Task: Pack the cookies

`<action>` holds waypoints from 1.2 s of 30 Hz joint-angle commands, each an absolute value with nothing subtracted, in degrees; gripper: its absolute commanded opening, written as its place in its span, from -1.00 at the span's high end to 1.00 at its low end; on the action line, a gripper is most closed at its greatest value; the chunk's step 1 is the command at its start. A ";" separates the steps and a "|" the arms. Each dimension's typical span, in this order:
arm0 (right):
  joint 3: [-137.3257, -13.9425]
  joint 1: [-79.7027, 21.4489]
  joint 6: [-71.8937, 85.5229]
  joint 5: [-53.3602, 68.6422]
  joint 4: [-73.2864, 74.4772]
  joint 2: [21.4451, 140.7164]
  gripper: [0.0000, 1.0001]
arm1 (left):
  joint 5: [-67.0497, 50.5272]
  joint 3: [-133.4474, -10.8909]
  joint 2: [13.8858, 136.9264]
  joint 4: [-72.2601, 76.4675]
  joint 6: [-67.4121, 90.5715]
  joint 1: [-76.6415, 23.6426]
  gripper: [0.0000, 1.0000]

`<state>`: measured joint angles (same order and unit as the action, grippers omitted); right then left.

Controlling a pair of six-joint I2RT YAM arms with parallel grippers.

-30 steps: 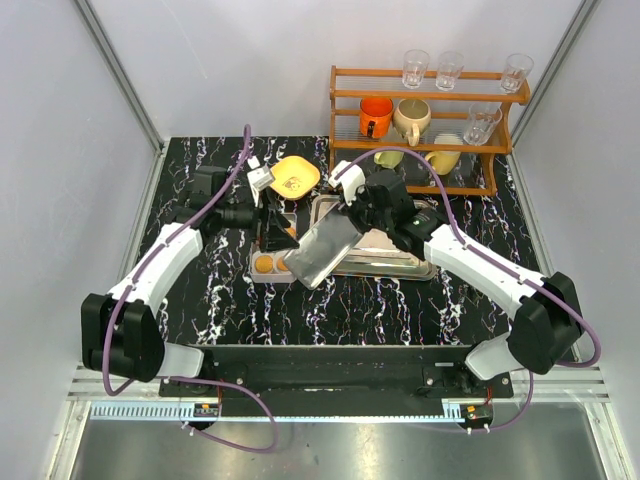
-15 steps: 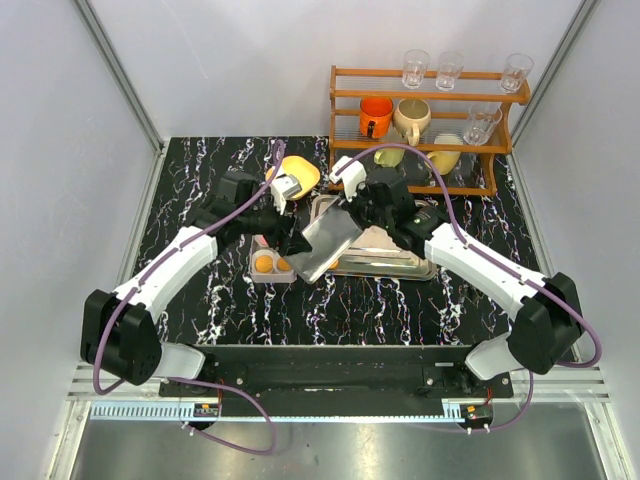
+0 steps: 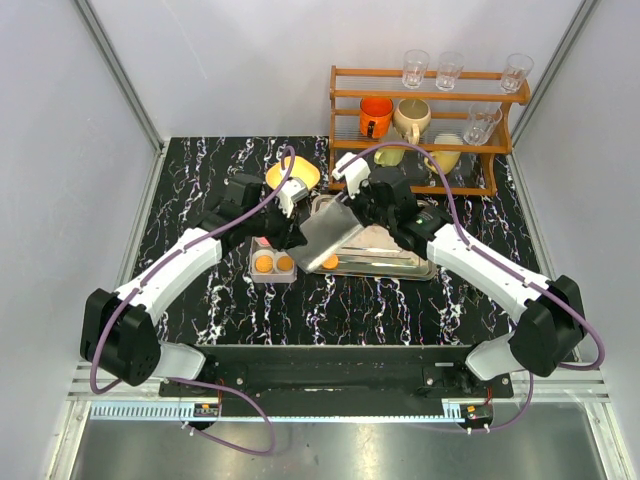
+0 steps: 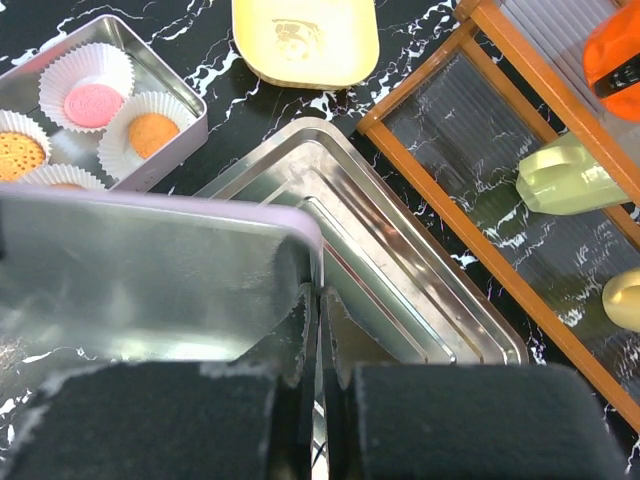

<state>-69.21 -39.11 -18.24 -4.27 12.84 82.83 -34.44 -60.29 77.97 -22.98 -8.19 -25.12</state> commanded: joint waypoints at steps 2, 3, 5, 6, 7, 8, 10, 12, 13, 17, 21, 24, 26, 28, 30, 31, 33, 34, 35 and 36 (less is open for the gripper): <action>-71.28 -39.64 -17.40 -7.82 9.31 81.03 0.94 | -31.82 -62.84 75.76 -22.67 -8.88 -25.66 0.97; -71.54 -39.64 -17.14 -7.82 9.49 81.12 0.90 | -31.56 -62.84 75.59 -22.68 -8.79 -25.75 1.00; -71.98 -39.64 -16.96 -7.91 10.63 81.91 0.73 | -30.77 -63.10 75.24 -22.41 -8.53 -25.93 1.00; -72.59 -39.55 -16.70 -7.82 10.98 82.18 0.53 | -30.50 -63.11 75.06 -22.33 -8.26 -25.84 1.00; -72.95 -39.55 -16.35 -7.91 11.51 82.70 0.46 | -30.24 -63.11 74.88 -22.24 -8.09 -25.84 1.00; -73.73 -39.55 -15.91 -8.17 12.30 83.05 0.40 | -29.19 -63.02 74.45 -21.89 -7.56 -25.84 1.00; -74.35 -39.55 -14.59 -8.17 13.27 83.14 0.15 | -27.52 -63.02 74.01 -21.36 -7.12 -25.84 1.00; -75.49 -39.55 -12.84 -8.09 14.50 83.06 -0.03 | -25.06 -62.84 73.39 -20.66 -6.51 -25.84 1.00; -76.11 -39.55 -12.22 -8.09 15.11 83.06 -0.14 | -24.18 -62.84 73.13 -20.48 -6.33 -25.84 1.00; -81.80 -39.55 -7.57 -5.72 22.30 84.64 -0.18 | -18.57 -62.84 71.99 -19.07 -5.54 -26.19 1.00; -85.42 -39.46 -0.73 -2.64 25.92 86.04 -0.11 | -11.62 -62.67 70.58 -17.05 -4.92 -27.68 1.00; -87.88 -39.55 4.28 -0.18 26.37 86.31 -0.11 | -4.85 -62.31 70.40 -15.47 -4.83 -29.53 1.00; -90.59 -39.55 6.32 3.06 26.98 87.53 -0.11 | -0.29 -62.23 70.58 -14.59 -4.92 -30.93 1.00; -92.71 -39.55 9.48 4.83 27.68 89.81 -0.10 | 3.76 -62.23 70.75 -13.80 -5.27 -31.99 1.00; -94.91 -39.46 12.29 7.20 27.69 91.22 -0.08 | 8.07 -62.05 70.93 -13.10 -6.06 -33.48 1.00; -95.70 -39.46 13.00 7.90 27.60 92.71 -0.07 | 10.61 -62.05 70.93 -12.40 -6.41 -34.36 1.00; -97.90 -39.55 14.49 9.84 27.77 94.12 -0.04 | 12.65 -61.96 71.19 -11.87 -6.50 -35.07 1.00; -98.43 -39.55 14.85 10.71 27.69 95.26 -0.02 | 13.79 -62.05 71.37 -11.78 -6.50 -35.50 1.00; -99.39 -39.55 15.46 11.85 27.77 95.88 -0.01 | 14.23 -62.05 71.63 -11.78 -6.50 -35.68 1.00; -99.67 -39.55 16.60 12.13 27.77 96.50 -0.01 | 14.67 -62.05 71.72 -11.69 -6.68 -35.94 1.00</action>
